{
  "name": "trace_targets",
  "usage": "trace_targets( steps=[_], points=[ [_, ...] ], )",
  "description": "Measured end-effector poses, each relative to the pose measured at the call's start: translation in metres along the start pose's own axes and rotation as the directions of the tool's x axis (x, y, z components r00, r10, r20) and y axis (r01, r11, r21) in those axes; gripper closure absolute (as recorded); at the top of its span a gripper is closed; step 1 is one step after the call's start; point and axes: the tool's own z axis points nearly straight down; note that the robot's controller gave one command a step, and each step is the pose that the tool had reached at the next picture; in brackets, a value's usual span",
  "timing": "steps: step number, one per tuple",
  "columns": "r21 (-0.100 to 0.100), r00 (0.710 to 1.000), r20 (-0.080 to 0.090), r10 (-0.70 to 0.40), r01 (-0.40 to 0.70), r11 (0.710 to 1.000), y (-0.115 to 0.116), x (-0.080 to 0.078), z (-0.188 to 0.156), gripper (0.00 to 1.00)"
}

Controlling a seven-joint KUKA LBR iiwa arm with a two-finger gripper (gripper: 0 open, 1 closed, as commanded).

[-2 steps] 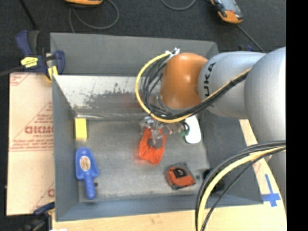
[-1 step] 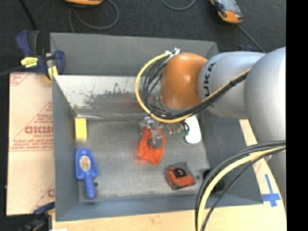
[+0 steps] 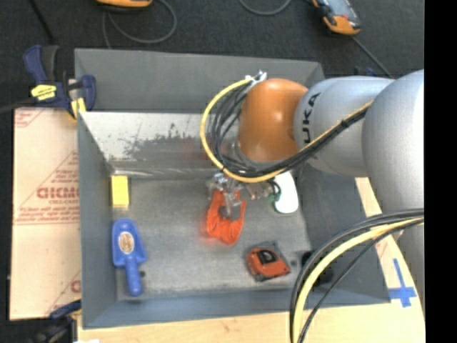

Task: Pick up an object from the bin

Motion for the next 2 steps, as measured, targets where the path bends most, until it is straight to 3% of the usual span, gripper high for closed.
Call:
trace_targets(
  steps=[1,2],
  points=[
    [0.0,0.976,-0.003,-0.218,0.218,0.976,0.0167,0.0148,0.0017,1.0],
    [-0.001,0.976,-0.003,-0.216,0.216,0.976,0.0168,0.0148,0.0018,1.0]
  ],
)
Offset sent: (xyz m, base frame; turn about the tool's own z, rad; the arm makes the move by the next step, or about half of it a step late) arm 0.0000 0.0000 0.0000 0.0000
